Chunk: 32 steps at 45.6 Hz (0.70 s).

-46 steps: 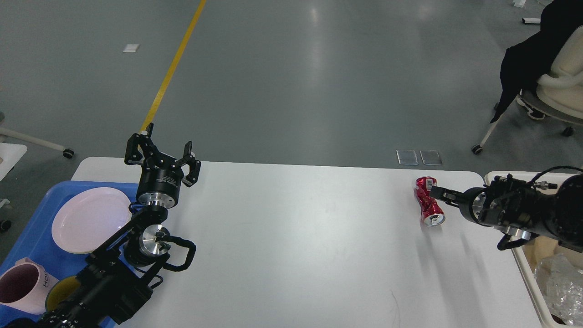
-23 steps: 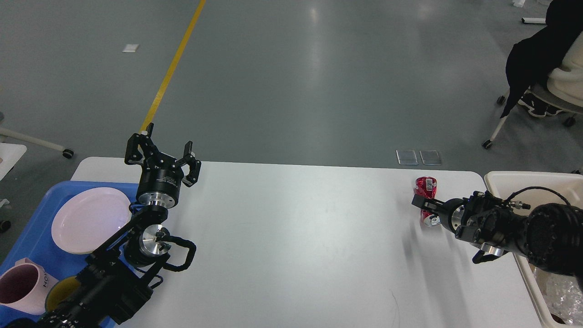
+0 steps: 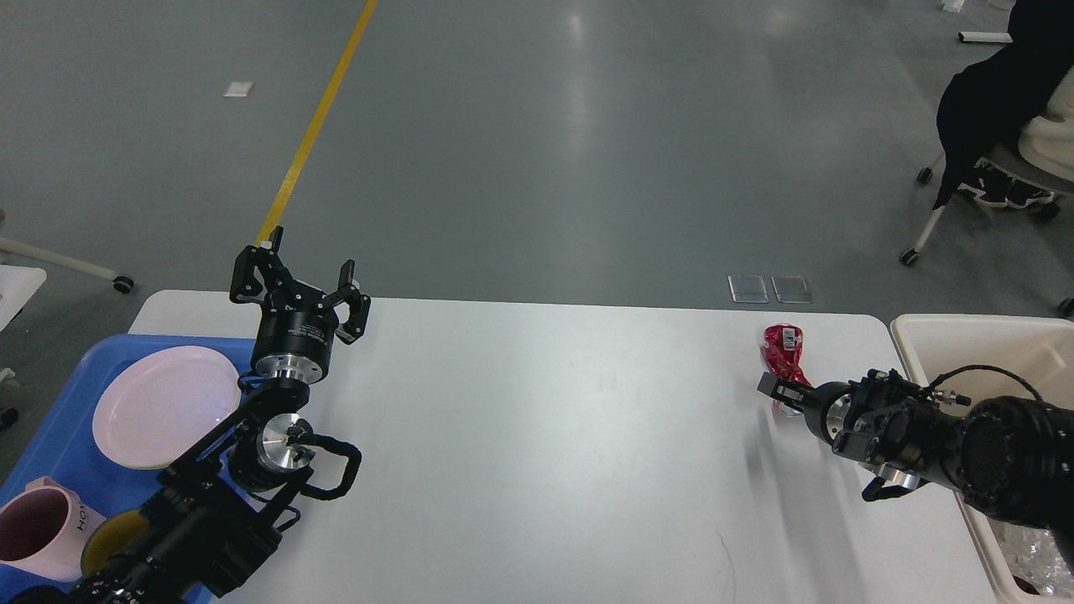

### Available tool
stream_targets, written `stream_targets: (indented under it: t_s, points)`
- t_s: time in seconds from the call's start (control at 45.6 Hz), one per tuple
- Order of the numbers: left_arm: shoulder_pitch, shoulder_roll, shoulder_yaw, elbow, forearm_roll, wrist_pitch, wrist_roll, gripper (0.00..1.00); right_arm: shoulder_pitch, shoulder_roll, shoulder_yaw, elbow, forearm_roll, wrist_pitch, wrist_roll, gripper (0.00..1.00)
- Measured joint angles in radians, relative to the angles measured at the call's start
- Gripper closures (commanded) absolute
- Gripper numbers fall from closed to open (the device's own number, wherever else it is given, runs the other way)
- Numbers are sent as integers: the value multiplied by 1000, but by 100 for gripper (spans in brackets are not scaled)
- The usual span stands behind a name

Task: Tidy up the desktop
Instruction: 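Reach the right gripper to the red crushed can and grasp it, then lift the red can and carry it into the white bin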

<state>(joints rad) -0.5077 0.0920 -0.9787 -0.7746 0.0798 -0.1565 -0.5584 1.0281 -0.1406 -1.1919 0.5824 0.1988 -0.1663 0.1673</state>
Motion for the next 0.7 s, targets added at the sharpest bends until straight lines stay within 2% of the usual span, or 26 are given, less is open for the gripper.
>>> stream_targets:
  t_s: [0.088, 0.351, 0.482, 0.504, 0.592, 0.636, 0.702]
  points:
    - [0, 0, 0, 0, 0, 0, 0, 4, -5, 5, 3, -9, 5, 0, 0, 23]
    - [0, 0, 0, 0, 0, 0, 0, 4, -14, 10, 4, -33, 14, 1, 0, 47]
    - [0, 0, 0, 0, 0, 1, 0, 4, -16, 10, 4, -35, 15, 1, 0, 56]
    - [0, 0, 0, 0, 0, 1, 0, 4, -17, 9, 4, -35, 15, 1, -1, 60]
    - [0, 0, 0, 0, 0, 1, 0, 4, -19, 5, 3, -35, 15, 0, -1, 90]
    - [0, 0, 0, 0, 0, 1, 0, 4, -20, 3, 3, -35, 14, 0, -1, 98]
    - [0, 0, 0, 0, 0, 1, 0, 4, -21, 0, 3, -35, 13, 0, -1, 100]
